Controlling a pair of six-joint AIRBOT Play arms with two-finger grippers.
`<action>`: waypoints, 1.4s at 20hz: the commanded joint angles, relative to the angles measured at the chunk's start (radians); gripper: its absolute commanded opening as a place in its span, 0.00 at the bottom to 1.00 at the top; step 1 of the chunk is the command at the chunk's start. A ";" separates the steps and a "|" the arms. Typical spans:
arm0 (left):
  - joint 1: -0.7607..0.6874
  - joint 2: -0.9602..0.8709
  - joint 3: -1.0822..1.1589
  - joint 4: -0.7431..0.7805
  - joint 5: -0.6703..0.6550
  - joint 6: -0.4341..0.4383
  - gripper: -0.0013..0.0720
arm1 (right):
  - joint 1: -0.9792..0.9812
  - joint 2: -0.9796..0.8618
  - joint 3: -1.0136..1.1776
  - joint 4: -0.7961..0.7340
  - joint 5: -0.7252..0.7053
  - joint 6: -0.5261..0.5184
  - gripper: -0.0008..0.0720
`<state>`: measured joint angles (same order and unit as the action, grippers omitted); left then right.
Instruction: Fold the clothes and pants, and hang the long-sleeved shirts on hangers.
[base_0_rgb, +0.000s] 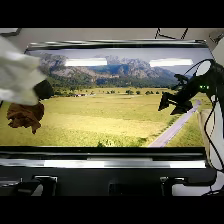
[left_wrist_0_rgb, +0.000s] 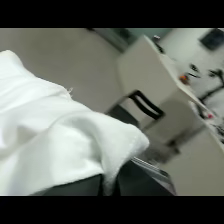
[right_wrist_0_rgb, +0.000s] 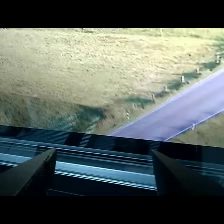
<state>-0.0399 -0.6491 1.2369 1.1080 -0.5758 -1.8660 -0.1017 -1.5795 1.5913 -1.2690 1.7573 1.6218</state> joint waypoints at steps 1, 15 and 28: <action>-0.437 -0.061 0.009 -0.001 0.175 0.072 0.04 | -0.001 0.019 0.001 -0.027 -0.004 -0.017 0.92; -0.537 -0.774 -0.237 -0.055 -0.300 0.072 0.11 | -0.001 0.141 -0.004 -0.179 -0.093 0.005 0.93; -0.073 -0.706 -0.204 -0.065 -0.628 0.314 1.00 | -0.001 0.140 -0.371 0.039 -0.283 -0.074 0.97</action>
<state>-0.1593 -1.3563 1.0943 1.0565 -1.2568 -1.5749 -0.1028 -1.4395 1.2915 -1.3037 1.5246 1.5696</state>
